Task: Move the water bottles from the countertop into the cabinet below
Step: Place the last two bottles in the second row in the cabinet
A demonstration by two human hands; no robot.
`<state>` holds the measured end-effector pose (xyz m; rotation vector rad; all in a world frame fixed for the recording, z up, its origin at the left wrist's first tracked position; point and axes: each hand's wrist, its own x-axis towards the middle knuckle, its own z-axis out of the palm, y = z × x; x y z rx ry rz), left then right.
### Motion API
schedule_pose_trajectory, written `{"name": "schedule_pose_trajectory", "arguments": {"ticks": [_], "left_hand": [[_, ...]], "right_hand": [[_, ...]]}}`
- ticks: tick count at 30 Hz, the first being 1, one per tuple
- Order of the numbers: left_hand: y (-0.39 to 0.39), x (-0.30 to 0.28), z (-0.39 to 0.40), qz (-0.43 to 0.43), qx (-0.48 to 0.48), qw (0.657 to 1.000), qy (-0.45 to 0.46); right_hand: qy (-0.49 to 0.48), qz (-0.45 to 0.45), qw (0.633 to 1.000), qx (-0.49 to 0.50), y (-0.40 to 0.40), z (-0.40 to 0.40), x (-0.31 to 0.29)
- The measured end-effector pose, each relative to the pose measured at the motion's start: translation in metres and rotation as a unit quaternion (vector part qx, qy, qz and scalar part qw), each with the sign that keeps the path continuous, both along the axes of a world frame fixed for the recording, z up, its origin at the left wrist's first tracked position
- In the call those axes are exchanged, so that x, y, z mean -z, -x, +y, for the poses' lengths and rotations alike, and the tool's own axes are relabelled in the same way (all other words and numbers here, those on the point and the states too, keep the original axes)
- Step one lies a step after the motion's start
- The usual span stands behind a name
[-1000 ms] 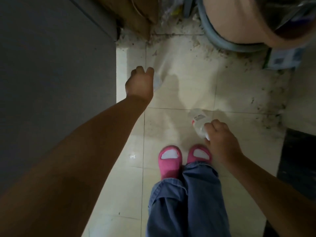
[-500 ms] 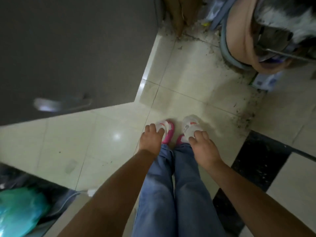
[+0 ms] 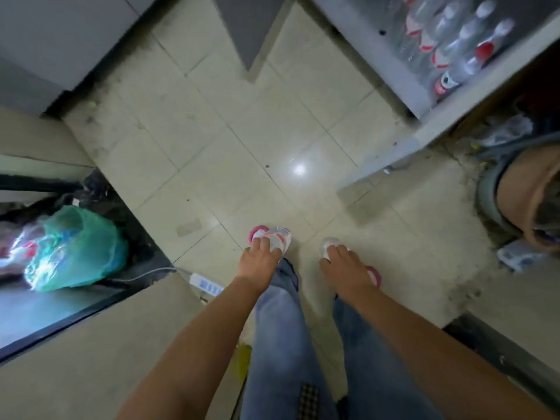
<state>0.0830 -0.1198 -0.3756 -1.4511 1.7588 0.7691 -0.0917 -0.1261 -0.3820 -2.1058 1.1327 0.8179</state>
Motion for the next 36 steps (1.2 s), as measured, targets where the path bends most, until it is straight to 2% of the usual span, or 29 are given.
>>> {"name": "schedule_pose_trajectory", "arguments": {"ticks": [3, 6, 8, 11, 14, 16, 23, 25, 27, 31, 36], "left_hand": [[-0.053, -0.003, -0.02, 0.007, -0.009, 1.0, -0.003], [-0.102, -0.005, -0.042, 0.005, -0.011, 1.0, -0.003], [-0.129, -0.007, -0.061, 0.005, -0.013, 1.0, -0.007], [-0.156, -0.007, -0.094, 0.005, -0.028, 0.999, -0.019], [-0.172, -0.008, -0.131, 0.001, -0.033, 0.999, -0.019], [-0.176, -0.009, -0.159, -0.002, -0.023, 1.0, -0.019], [-0.157, -0.012, -0.268, -0.003, 0.074, 0.997, -0.017], [-0.14, -0.006, -0.305, 0.014, 0.1, 0.995, -0.014], [-0.118, 0.006, -0.342, 0.04, 0.118, 0.992, -0.014], [-0.08, 0.039, -0.412, 0.056, 0.18, 0.982, 0.001], [-0.025, 0.09, -0.498, 0.113, 0.24, 0.962, 0.071]], "right_hand": [[0.084, -0.014, 0.995, -0.051, -0.049, -0.029, -0.004], [0.099, -0.019, 0.994, -0.052, -0.098, -0.058, -0.01], [0.049, 0.006, 0.998, -0.035, -0.123, -0.079, -0.013], [0.066, 0.005, 0.998, 0.019, -0.142, -0.109, -0.009], [0.01, 0.014, 0.999, 0.029, -0.153, -0.141, -0.004], [0.015, 0.005, 0.998, 0.053, -0.158, -0.165, 0.002], [0.026, 0.0, 0.984, 0.177, -0.146, -0.252, 0.01], [0.059, 0.001, 0.976, 0.208, -0.135, -0.28, 0.01], [0.101, 0.008, 0.958, 0.267, -0.121, -0.31, 0.014], [0.056, 0.015, 0.934, 0.354, -0.099, -0.36, 0.037], [0.13, 0.016, 0.877, 0.463, -0.057, -0.431, 0.078]]}}
